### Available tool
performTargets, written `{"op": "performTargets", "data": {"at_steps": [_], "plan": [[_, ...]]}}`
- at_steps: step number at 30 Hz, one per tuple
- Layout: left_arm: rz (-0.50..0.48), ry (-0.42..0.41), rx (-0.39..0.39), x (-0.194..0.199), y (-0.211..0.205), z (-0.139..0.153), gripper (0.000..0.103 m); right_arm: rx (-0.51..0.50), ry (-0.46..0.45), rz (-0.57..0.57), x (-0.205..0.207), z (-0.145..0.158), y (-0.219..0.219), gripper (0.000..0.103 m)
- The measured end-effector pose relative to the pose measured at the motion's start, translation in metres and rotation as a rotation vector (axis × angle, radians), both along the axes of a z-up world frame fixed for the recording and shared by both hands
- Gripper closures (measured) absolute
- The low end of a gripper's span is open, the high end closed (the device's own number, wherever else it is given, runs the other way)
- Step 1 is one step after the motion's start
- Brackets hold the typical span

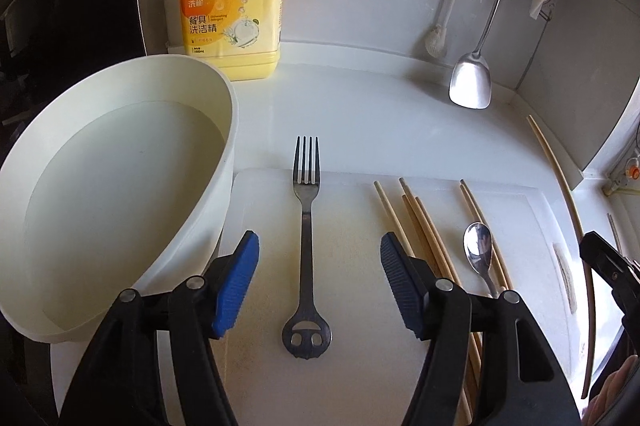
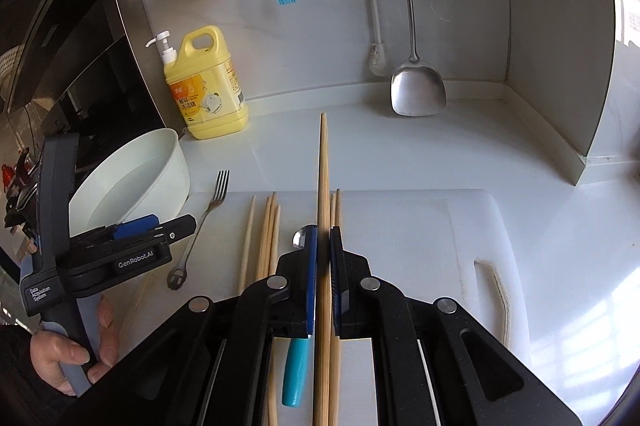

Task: Organize utensils
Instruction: 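Lift the fork and chopstick and carry both toward the white basin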

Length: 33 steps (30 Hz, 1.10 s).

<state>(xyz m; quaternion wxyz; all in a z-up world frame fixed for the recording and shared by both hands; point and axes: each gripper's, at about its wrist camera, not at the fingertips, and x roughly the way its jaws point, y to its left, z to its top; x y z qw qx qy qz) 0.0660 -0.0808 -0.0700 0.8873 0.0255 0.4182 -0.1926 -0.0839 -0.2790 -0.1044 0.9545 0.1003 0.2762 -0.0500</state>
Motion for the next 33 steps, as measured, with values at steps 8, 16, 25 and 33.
{"op": "performTargets", "data": {"at_steps": [8, 16, 25, 33], "plan": [[0.011, 0.000, 0.071, 0.014, -0.020, -0.019, 0.042, 0.037, 0.001, -0.010, -0.001, -0.013, -0.019, 0.097], [0.039, 0.013, 0.099, 0.025, -0.025, -0.031, 0.046, 0.049, -0.002, -0.011, -0.001, -0.015, -0.027, 0.097], [0.015, 0.001, 0.130, 0.017, -0.036, -0.029, 0.095, 0.060, -0.008, -0.005, 0.001, -0.016, -0.028, 0.097], [0.000, 0.038, 0.067, 0.009, -0.030, -0.019, 0.096, 0.059, -0.011, 0.007, -0.001, -0.012, -0.025, 0.097]]}}
